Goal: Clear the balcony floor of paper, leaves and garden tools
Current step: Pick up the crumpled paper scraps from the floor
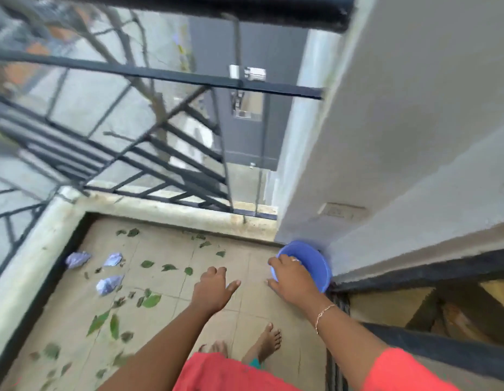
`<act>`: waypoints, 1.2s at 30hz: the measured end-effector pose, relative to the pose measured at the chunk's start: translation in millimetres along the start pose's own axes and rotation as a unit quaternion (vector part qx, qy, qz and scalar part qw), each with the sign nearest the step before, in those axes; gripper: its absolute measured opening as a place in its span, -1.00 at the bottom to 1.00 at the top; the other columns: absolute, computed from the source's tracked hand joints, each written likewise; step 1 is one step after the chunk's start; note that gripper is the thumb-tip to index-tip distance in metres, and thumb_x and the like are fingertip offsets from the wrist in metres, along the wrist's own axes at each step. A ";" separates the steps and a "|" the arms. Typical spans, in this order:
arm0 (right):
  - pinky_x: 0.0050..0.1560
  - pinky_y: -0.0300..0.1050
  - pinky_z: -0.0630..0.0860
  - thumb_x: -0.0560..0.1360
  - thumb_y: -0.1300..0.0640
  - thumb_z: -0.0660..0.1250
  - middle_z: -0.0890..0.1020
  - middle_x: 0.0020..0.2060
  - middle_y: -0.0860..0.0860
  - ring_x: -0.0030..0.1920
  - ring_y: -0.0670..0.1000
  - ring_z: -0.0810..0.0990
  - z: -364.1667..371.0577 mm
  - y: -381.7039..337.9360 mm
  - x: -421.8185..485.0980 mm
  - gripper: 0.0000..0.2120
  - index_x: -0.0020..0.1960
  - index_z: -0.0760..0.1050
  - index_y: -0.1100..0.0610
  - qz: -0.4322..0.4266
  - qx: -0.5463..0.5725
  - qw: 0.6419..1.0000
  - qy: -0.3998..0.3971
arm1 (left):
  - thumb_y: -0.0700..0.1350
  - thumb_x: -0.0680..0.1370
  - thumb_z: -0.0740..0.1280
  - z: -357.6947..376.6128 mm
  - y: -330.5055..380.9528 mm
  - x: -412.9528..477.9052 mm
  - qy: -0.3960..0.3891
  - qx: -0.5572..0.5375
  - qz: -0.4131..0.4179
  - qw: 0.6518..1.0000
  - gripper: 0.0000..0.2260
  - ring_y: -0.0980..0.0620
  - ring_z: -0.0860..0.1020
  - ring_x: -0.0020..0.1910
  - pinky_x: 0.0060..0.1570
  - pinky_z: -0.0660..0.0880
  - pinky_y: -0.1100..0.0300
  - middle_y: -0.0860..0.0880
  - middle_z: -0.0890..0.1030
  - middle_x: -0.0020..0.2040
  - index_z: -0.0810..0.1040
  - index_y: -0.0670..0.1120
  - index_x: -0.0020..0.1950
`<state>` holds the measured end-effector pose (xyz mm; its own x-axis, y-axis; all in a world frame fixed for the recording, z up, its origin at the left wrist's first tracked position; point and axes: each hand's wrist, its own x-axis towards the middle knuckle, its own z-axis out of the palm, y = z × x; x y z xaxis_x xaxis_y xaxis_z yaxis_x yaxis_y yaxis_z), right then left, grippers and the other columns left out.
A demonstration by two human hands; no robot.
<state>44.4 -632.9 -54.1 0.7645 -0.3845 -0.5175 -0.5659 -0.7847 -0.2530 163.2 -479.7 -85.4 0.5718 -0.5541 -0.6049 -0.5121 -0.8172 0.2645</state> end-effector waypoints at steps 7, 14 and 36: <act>0.19 -0.01 0.34 0.55 -0.10 0.17 0.39 0.25 0.10 0.26 0.15 0.36 5.5 -110.1 13.0 -0.54 0.34 0.28 0.12 -0.201 -0.142 0.969 -0.030 | 0.20 0.59 0.07 2.5 -92.3 -73.6 0.075 -0.111 -0.131 0.982 -0.48 -0.10 0.33 0.34 0.25 0.35 0.03 -0.12 0.34 0.35 0.27 -0.10 0.42; 0.22 -0.05 0.35 0.54 -0.13 0.17 0.40 0.25 0.06 0.26 0.12 0.39 46.7 -231.3 -12.8 -0.54 0.36 0.28 0.08 -0.329 -0.213 0.919 -0.051 | 0.19 0.59 0.09 34.5 -185.9 -175.0 0.150 -0.234 -0.245 0.929 -0.48 -0.11 0.31 0.36 0.30 0.31 0.04 -0.15 0.35 0.37 0.28 -0.11 0.43; 0.13 -0.13 0.36 0.56 -0.10 0.17 0.39 0.25 0.02 0.23 0.06 0.40 286.4 -525.6 -275.3 -0.58 0.35 0.27 0.03 -0.692 -0.370 0.593 -0.183 | 0.12 0.60 0.14 260.1 -307.3 -535.1 0.259 -0.496 -0.603 0.569 -0.57 -0.11 0.32 0.33 0.27 0.34 0.02 -0.12 0.32 0.35 0.30 -0.10 0.38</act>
<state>42.9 24.7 -12.7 0.1440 0.9007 -0.4098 0.9181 -0.2761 -0.2842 -152.2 109.2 -38.3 0.3669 0.7420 -0.5611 0.9195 -0.1977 0.3397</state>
